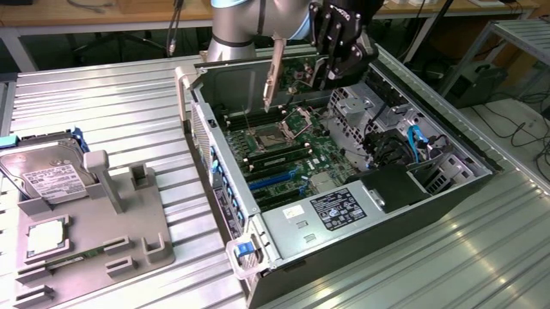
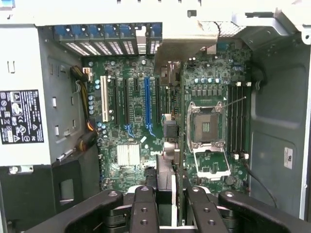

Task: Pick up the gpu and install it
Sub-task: 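Insert the gpu into the slot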

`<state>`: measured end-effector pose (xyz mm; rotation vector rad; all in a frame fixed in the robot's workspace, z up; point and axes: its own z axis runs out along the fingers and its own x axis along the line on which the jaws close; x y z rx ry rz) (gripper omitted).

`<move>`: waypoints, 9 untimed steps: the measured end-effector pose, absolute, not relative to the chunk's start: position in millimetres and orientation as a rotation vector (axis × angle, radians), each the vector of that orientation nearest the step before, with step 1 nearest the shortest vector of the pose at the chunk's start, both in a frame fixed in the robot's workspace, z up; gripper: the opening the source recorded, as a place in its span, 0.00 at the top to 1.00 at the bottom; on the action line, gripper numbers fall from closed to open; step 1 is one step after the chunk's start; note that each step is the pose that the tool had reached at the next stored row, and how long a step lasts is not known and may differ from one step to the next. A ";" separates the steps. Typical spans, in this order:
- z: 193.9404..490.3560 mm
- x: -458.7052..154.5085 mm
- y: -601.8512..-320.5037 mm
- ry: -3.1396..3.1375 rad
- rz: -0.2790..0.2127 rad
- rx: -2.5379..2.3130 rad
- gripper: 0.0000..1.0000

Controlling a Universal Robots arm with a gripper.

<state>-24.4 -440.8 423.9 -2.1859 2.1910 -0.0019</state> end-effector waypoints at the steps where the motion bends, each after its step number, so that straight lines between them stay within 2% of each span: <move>1: 422.9 -24.4 -440.8 2.184 -0.002 -2.193 0.72; 9: 409.9 -24.4 -442.3 2.181 0.002 -2.198 0.72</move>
